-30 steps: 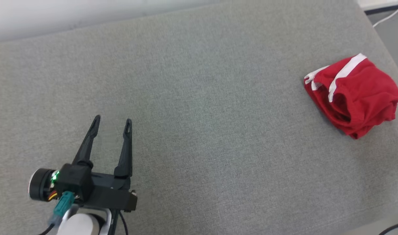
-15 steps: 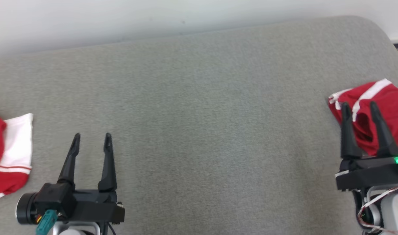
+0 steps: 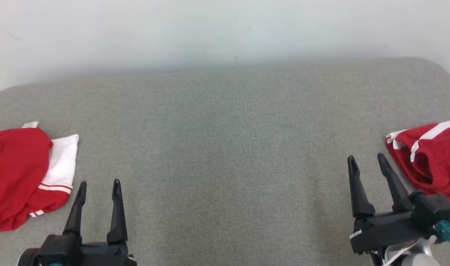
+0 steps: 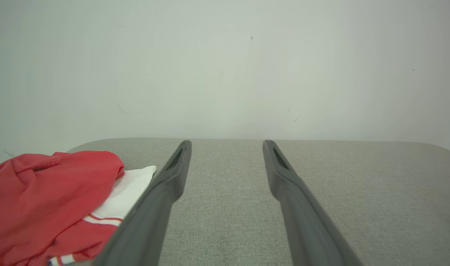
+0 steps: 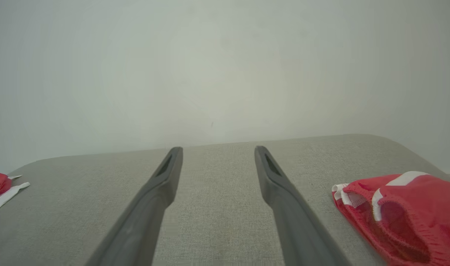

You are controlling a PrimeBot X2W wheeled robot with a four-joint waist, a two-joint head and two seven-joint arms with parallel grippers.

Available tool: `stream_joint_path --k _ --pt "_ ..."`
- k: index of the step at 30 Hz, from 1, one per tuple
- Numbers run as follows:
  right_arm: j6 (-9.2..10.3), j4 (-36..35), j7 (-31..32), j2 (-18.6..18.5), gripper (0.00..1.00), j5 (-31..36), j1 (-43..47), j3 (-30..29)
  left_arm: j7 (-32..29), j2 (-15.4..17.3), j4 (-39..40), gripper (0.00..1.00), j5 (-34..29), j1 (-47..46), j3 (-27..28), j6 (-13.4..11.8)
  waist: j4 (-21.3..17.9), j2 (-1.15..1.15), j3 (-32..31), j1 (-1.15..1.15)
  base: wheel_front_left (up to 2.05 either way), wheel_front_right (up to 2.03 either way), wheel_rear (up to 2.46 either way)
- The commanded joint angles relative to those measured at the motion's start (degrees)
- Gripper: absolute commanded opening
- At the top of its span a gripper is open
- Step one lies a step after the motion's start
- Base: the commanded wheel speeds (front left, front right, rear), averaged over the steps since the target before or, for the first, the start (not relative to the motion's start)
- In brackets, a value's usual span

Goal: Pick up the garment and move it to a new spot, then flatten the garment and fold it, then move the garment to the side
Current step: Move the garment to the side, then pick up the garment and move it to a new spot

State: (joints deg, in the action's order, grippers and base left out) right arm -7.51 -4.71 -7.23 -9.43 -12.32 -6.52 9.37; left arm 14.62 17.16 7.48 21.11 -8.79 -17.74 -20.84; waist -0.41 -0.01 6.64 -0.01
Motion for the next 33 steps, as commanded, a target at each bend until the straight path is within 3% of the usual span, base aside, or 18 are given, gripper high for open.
stream_joint_path --k 1,14,33 --pt "0.04 -0.20 0.04 0.28 1.00 0.51 1.36 0.10 0.26 0.07 -0.20 1.00 -0.22 1.22 -0.01 0.07 1.17 0.01 -2.01 0.01 0.00 0.00 0.00" --pt "0.04 -2.69 2.55 1.12 1.00 1.65 7.89 -1.03 -0.50 1.12 -1.87 1.00 0.40 4.89 -1.40 0.94 1.74 0.01 -6.71 0.01 0.00 0.00 0.00" --pt "0.04 -4.65 3.47 2.21 1.00 2.04 10.44 -2.27 -0.67 1.26 -2.91 1.00 1.54 4.65 -2.07 1.37 1.69 0.01 -6.93 0.01 0.00 0.00 0.00"
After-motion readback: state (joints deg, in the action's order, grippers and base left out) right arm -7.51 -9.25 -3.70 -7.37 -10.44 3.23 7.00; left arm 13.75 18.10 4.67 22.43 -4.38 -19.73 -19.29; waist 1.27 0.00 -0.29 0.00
